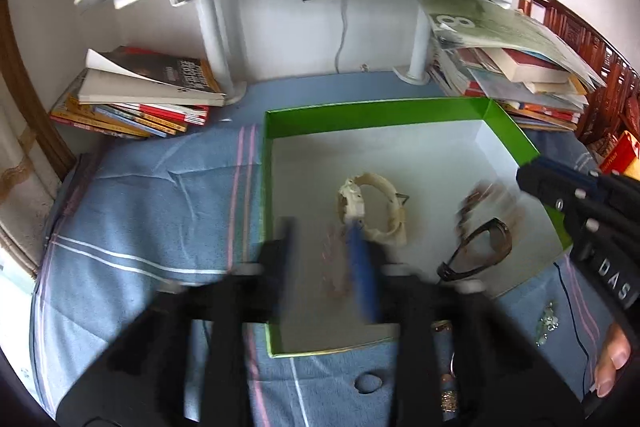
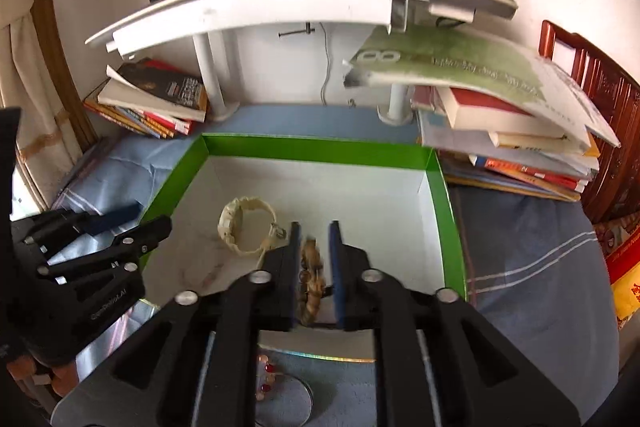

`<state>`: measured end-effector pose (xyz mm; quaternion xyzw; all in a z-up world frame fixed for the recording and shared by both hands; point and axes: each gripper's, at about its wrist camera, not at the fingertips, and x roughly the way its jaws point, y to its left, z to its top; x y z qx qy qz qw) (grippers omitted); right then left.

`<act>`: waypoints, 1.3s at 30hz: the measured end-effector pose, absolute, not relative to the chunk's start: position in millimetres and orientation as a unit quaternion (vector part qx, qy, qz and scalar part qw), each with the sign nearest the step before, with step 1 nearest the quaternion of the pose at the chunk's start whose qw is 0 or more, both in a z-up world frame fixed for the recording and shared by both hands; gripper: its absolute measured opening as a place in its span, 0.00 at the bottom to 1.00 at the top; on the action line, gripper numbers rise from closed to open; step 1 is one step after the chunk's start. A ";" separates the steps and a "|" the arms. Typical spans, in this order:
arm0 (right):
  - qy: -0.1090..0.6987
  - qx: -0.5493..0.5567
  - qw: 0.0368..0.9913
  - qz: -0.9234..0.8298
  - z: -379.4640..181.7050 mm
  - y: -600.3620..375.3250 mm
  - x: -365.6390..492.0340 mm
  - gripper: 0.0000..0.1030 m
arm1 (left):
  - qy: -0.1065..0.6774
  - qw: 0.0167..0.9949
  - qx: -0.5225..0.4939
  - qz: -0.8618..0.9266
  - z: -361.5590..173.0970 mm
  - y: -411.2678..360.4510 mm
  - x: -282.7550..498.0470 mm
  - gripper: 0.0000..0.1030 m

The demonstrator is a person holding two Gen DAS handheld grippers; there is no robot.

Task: Organize jewelry
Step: 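Open both tools to drop the bracelets into the box and withdraw, then move the left tool to the red-and-white bead bracelet while the right tool moves to the jade pendant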

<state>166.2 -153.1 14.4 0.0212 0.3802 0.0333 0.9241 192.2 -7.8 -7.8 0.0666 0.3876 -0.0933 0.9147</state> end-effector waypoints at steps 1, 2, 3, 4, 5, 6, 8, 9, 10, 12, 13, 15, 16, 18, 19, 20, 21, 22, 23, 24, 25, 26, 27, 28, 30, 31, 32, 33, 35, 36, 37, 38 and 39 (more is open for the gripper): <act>0.380 0.021 0.924 0.034 14.6 -154.0 163.2 0.32 | 0.381 0.918 0.069 -0.088 -5.2 -6.8 187.6 0.44; 0.378 0.020 0.925 0.031 15.8 -155.5 158.2 0.35 | 0.377 0.919 0.073 -0.083 -2.9 -5.8 182.0 0.44; 0.375 0.016 0.926 0.025 17.0 -157.7 151.6 0.35 | 0.376 0.920 0.076 -0.079 -0.5 -4.3 177.6 0.44; 0.373 0.012 0.927 0.019 18.6 -161.0 142.1 0.35 | 0.375 0.921 0.078 -0.073 2.1 -2.7 167.2 0.44; 0.371 0.010 0.928 0.015 20.0 -165.7 131.2 0.35 | 0.373 0.922 0.078 -0.069 4.3 -0.8 157.7 0.47; 0.369 0.012 0.929 0.012 20.7 -172.0 119.0 0.35 | 0.370 0.924 0.076 -0.066 5.5 1.5 145.5 0.51; 0.370 0.021 0.929 0.004 18.5 -185.8 98.0 0.35 | 0.366 0.925 0.067 -0.072 4.6 5.9 124.3 0.54; 0.373 0.031 0.927 -0.001 14.4 -193.7 87.3 0.35 | 0.369 0.924 0.060 -0.082 1.0 7.6 113.2 0.56; 0.378 0.039 0.925 -0.005 9.9 -200.1 81.4 0.35 | 0.376 0.920 0.053 -0.094 -4.4 8.7 105.0 0.57; 0.400 0.063 0.914 -0.024 -8.8 -214.9 69.5 0.36 | 0.392 0.913 0.038 -0.109 -16.8 10.5 95.1 0.57; 0.408 0.072 0.909 -0.030 -16.3 -218.1 67.4 0.36 | 0.405 0.906 0.031 -0.115 -27.4 9.4 92.9 0.57; 0.430 0.094 0.897 -0.041 -36.6 -227.0 64.1 0.35 | 0.429 0.895 0.031 -0.114 -46.1 3.4 96.1 0.56; 0.437 0.100 0.893 -0.045 -43.7 -228.0 63.3 0.35 | 0.446 0.888 0.031 -0.109 -56.7 -1.4 99.8 0.55; 0.445 0.103 0.888 -0.051 -53.3 -227.9 60.8 0.35 | 0.459 0.881 0.032 -0.113 -68.1 -10.2 104.1 0.49; 0.446 0.102 0.888 -0.052 -55.5 -227.7 59.7 0.35 | 0.462 0.879 0.034 -0.115 -71.8 -13.8 104.8 0.47; 0.446 0.102 0.887 -0.053 -57.2 -227.3 58.8 0.35 | 0.466 0.876 0.035 -0.116 -74.7 -18.1 106.2 0.46; 0.447 0.102 0.887 -0.052 -58.4 -226.9 58.4 0.35 | 0.467 0.875 0.036 -0.120 -76.5 -22.3 107.8 0.46; 0.447 0.103 0.887 -0.051 -58.7 -226.9 58.7 0.35 | 0.467 0.875 0.036 -0.123 -77.1 -25.6 108.7 0.46; 0.446 0.101 0.888 -0.050 -59.8 -225.4 58.6 0.35 | 0.468 0.874 0.038 -0.126 -78.0 -29.9 110.5 0.46; 0.447 0.100 0.888 -0.048 -60.1 -224.2 59.0 0.35 | 0.470 0.873 0.038 -0.128 -79.3 -33.4 113.3 0.46; 0.448 0.098 0.888 -0.043 -61.0 -222.0 60.7 0.35 | 0.472 0.871 0.036 -0.130 -80.6 -35.1 115.8 0.46; 0.450 0.094 0.887 -0.039 -62.8 -219.1 62.7 0.35 | 0.476 0.869 0.032 -0.131 -83.0 -37.6 119.4 0.46; 0.452 0.091 0.887 -0.036 -63.9 -216.9 65.1 0.35 | 0.480 0.867 0.034 -0.128 -85.7 -39.9 122.4 0.45; 0.455 0.087 0.886 -0.034 -65.9 -214.0 68.1 0.35 | 0.483 0.866 0.038 -0.122 -88.6 -41.1 124.3 0.44; 0.461 0.077 0.884 -0.028 -70.1 -208.1 72.9 0.35 | 0.478 0.869 0.048 -0.116 -89.8 -41.6 122.3 0.43; 0.464 0.072 0.883 -0.026 -71.8 -205.7 74.3 0.35 | 0.478 0.870 0.049 -0.114 -89.9 -41.7 121.8 0.43; 0.465 0.070 0.882 -0.026 -73.1 -204.6 75.0 0.32 | 0.478 0.870 0.047 -0.112 -89.7 -40.8 120.6 0.39; 0.465 0.070 0.882 -0.027 -74.4 -203.8 75.1 0.19 | 0.476 0.871 0.047 -0.107 -89.5 -39.1 117.7 0.35; 0.469 0.070 0.880 -0.024 -75.3 -203.5 74.0 0.11 | 0.473 0.874 0.051 -0.104 -89.7 -35.9 111.3 0.31; 0.469 0.069 0.880 -0.023 -75.1 -203.2 73.2 0.10 | 0.471 0.874 0.055 -0.106 -89.7 -34.0 105.6 0.31; 0.469 0.068 0.880 -0.022 -74.8 -202.9 71.2 0.10 | 0.470 0.874 0.058 -0.109 -89.6 -32.4 102.2 0.31; 0.470 0.065 0.880 -0.019 -74.2 -202.6 67.7 0.10 | 0.469 0.874 0.060 -0.113 -89.3 -29.4 95.6 0.31; 0.470 0.064 0.880 -0.016 -73.3 -202.8 64.0 0.10 | 0.471 0.872 0.059 -0.116 -88.7 -25.3 88.8 0.30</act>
